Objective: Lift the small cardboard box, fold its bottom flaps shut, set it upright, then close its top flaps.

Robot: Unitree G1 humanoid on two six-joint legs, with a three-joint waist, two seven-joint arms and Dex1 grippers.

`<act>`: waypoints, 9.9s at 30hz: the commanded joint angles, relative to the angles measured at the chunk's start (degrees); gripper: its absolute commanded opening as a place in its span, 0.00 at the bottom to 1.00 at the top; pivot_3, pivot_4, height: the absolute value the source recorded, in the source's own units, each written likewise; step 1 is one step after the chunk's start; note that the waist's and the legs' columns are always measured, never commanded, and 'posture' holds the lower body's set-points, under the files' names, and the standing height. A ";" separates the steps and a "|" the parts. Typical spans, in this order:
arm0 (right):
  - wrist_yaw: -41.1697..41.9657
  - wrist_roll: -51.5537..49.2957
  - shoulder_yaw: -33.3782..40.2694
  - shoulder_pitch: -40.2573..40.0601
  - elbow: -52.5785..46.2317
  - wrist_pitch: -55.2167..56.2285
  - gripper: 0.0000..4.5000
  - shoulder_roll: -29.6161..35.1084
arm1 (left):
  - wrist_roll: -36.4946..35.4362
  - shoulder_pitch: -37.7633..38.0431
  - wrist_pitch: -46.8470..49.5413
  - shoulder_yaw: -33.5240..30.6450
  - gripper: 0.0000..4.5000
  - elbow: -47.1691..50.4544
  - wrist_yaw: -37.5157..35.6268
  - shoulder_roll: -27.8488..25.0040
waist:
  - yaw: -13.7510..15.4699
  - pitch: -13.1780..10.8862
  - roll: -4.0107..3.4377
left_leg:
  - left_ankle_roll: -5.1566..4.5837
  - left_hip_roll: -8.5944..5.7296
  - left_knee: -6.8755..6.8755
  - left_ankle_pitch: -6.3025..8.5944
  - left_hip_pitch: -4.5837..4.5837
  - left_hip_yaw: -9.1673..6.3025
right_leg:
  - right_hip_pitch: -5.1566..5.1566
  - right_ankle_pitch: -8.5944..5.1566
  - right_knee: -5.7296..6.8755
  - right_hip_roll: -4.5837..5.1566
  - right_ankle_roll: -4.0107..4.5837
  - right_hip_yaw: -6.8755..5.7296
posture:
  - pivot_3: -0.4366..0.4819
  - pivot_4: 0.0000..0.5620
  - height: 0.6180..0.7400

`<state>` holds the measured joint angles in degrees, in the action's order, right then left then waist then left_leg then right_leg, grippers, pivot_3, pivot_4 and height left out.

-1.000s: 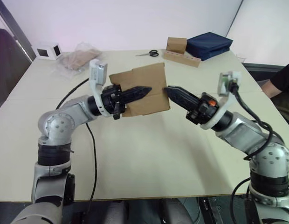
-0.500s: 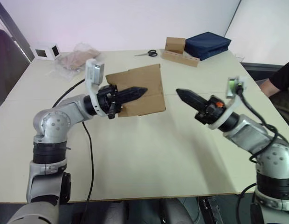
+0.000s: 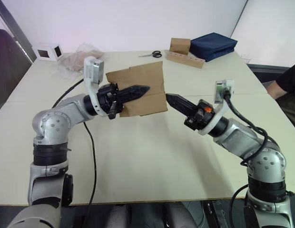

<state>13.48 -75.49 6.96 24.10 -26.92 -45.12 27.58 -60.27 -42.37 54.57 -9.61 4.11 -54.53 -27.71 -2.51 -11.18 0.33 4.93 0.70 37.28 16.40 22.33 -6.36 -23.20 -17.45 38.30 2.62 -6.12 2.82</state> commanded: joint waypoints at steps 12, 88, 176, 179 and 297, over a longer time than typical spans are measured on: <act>5.67 2.18 6.22 -2.23 -1.51 -0.76 0.01 8.53 | 10.84 -5.84 -5.34 9.62 0.00 -3.57 -14.19 -8.24 | 0.02 0.00 0.00 | 0.00 0.00 -0.01 0.00 0.00 0.00 | 0.00 0.00 0.00 -0.02 0.00 0.00 | 0.48 0.27 1.00; 12.91 46.05 -13.59 3.19 11.99 4.09 0.00 2.14 | 43.40 0.36 -24.45 4.55 0.01 -18.31 -8.62 -11.23 | -1.00 -0.02 0.09 | 0.03 -0.03 0.24 -0.03 0.17 -0.03 | -0.26 -0.02 0.41 0.04 0.01 0.01 | 0.48 0.27 1.00; 30.45 50.21 -15.21 4.72 16.10 5.61 0.00 -1.69 | 37.53 10.19 -23.16 14.16 0.01 -5.48 -7.09 -6.26 | -0.05 0.00 0.06 | -0.09 -0.05 0.60 0.04 0.14 -0.02 | -0.21 -0.03 0.73 0.00 0.01 0.02 | 0.48 0.27 1.00; 30.48 50.99 -15.62 4.65 16.75 5.92 0.00 -1.67 | 38.69 10.61 -24.30 15.13 0.01 -5.90 -6.81 -6.03 | -0.03 0.01 0.05 | -0.09 -0.05 0.60 0.04 0.13 -0.02 | -0.21 -0.03 0.73 0.00 0.01 0.02 | 0.48 0.27 1.00; 27.00 51.39 -23.76 5.45 13.60 -0.91 0.00 -3.24 | 46.53 -11.74 -46.13 13.01 0.01 -48.35 -25.22 3.90 | -0.05 0.11 0.07 | -0.10 -0.08 0.60 0.04 0.10 -0.07 | -0.17 -0.03 0.71 -0.01 0.01 0.00 | 0.48 0.27 1.00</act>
<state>40.42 -25.20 -15.73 29.89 -14.42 -45.34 24.11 -13.03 -54.00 8.49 4.79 -46.71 -79.79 -23.14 -2.55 -11.07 0.40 4.83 0.62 37.89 16.45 22.44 -6.43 -23.36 -17.48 39.00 2.61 -6.11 2.82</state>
